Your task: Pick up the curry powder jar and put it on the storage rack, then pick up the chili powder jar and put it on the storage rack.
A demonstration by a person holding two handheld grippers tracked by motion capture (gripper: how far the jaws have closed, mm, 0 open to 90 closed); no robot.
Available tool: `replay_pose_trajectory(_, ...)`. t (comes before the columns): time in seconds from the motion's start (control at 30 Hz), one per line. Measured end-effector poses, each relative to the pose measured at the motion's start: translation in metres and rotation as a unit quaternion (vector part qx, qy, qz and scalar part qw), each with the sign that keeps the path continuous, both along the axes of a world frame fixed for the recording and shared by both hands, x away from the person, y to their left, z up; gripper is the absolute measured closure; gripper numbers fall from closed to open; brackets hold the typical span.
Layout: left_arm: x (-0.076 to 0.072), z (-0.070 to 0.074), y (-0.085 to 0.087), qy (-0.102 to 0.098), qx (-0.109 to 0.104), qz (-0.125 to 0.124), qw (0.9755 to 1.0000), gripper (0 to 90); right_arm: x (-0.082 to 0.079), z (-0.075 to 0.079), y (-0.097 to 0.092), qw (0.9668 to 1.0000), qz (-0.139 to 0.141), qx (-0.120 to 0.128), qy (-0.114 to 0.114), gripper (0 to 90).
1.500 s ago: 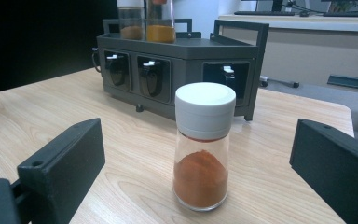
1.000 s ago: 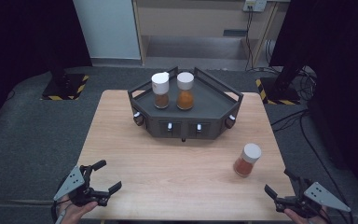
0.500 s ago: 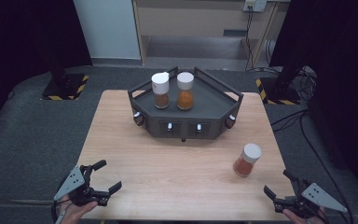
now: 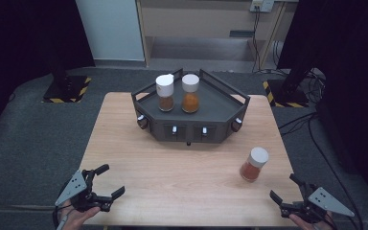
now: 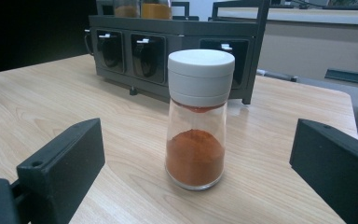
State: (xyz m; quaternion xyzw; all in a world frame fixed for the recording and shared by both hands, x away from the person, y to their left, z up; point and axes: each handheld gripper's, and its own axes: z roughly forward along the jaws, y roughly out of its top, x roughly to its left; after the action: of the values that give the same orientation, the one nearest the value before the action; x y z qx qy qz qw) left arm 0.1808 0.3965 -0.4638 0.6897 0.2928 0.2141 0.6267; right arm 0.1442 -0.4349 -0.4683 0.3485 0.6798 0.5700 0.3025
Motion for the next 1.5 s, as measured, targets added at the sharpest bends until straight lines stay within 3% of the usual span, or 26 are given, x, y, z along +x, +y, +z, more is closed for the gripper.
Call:
replay_pose_trajectory(0.3,0.0012,0.0007,-0.0012,-0.001,0.005,-0.006,1.0000,0.0,0.0041,0.0009,0.0026,0.9999,0.011,-0.002,-0.006,3.2)
replay_pose_trajectory(0.73,-0.0001,0.0009,-0.0015,-0.003,0.005,-0.005,1.0000,0.0,0.0010,-0.0016,-0.0011,0.9999,-0.005,0.010,-0.007,3.3)
replay_pose_trajectory(1.5,0.0009,0.0017,-0.0030,-0.003,0.008,-0.009,0.9999,0.0,-0.0010,-0.0011,-0.0019,0.9999,-0.003,0.009,-0.009,3.4)
